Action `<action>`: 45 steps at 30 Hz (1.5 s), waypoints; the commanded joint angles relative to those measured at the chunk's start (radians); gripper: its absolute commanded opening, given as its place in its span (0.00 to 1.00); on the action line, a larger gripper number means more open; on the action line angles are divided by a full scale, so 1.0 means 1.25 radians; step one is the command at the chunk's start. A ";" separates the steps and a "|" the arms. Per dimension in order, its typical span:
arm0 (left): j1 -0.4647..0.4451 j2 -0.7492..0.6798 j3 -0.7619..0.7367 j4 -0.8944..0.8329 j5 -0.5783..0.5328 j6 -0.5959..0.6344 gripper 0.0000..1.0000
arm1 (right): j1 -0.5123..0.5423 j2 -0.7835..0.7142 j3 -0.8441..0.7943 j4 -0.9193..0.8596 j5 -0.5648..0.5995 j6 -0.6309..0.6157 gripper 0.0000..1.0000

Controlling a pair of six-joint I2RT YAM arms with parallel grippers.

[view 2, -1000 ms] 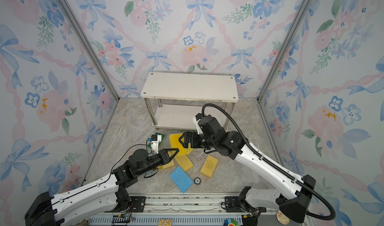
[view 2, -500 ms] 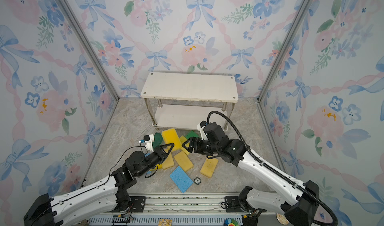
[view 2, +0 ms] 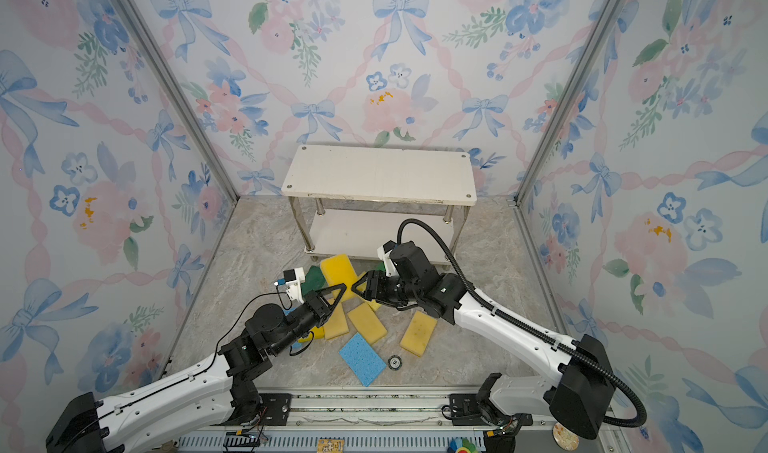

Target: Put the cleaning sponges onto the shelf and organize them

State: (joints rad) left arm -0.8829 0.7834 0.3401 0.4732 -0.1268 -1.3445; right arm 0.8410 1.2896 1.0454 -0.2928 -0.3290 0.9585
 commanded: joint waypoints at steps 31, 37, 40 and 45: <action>0.034 -0.093 -0.012 -0.080 0.038 0.057 0.53 | 0.026 -0.014 0.006 -0.001 0.087 0.025 0.08; 0.085 -0.244 0.106 -0.433 -0.006 0.214 0.66 | 0.009 0.056 0.019 0.044 0.111 0.037 0.08; 0.097 -0.307 0.144 -0.540 -0.028 0.252 0.71 | 0.003 0.114 0.041 0.084 0.127 0.048 0.08; 0.101 -0.383 0.154 -0.621 -0.054 0.245 0.73 | -0.003 0.221 0.069 0.190 0.168 0.114 0.08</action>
State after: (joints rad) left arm -0.7643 0.3336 0.5293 -0.1539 -0.1616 -1.0790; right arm 0.8474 1.5230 1.0893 -0.1570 -0.1730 1.0462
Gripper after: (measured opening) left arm 0.726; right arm 0.083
